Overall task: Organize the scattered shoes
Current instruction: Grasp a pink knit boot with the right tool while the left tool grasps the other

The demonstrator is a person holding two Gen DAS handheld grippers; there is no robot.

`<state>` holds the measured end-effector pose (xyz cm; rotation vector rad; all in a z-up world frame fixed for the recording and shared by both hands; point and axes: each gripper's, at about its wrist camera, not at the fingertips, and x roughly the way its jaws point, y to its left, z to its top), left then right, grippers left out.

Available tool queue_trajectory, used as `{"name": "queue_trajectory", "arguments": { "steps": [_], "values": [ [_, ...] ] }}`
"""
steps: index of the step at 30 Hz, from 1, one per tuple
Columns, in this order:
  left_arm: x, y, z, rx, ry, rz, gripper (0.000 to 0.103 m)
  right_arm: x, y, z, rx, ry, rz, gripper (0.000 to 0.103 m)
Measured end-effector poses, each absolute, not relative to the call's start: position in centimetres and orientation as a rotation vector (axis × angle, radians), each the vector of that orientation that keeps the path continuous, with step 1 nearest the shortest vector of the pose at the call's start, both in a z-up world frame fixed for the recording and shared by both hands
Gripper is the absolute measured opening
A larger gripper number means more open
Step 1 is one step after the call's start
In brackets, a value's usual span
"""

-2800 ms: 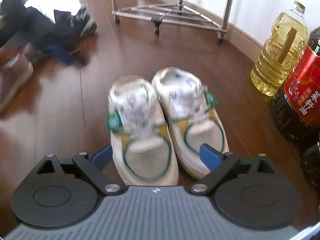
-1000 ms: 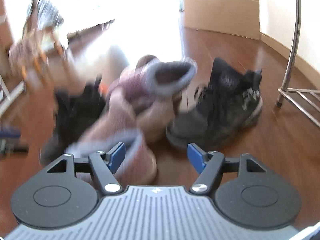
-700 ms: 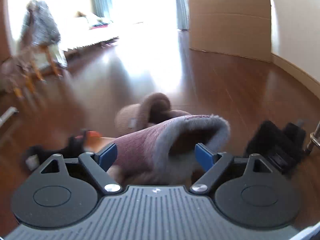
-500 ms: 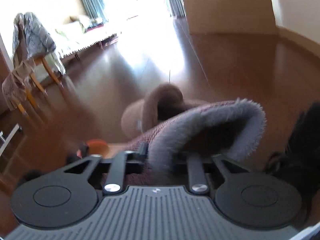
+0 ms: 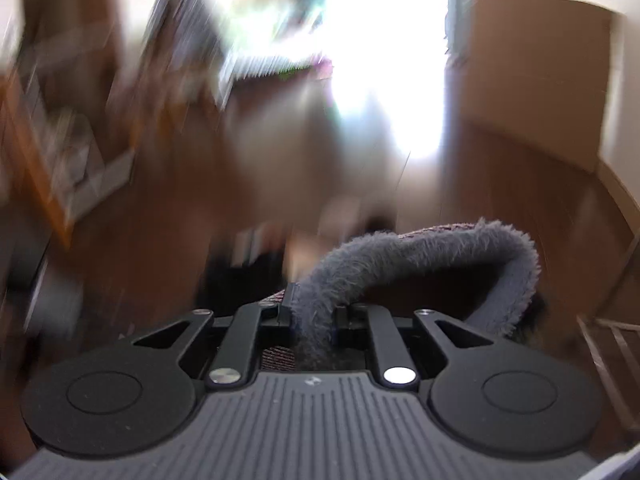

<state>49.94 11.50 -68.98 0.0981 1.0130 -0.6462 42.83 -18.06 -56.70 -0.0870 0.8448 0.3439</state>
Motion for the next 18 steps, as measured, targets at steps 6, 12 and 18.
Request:
{"name": "queue_trajectory", "arguments": {
  "steps": [6, 12, 18],
  "values": [
    [46.5, 5.4, -67.8, 0.250, 1.049, -0.811, 0.057, 31.9, -17.3, -68.1, -0.442, 1.372, 0.511, 0.013],
    [40.9, 1.7, -69.1, 0.404, 0.950, -0.859, 0.057, 19.3, -19.3, -72.8, -0.342, 1.198, 0.072, 0.097],
    [36.9, 1.2, -69.6, 0.389, 1.139, -0.866, 0.058, 11.9, -19.8, -76.3, 0.153, 0.968, -0.353, 0.100]
  ]
}}
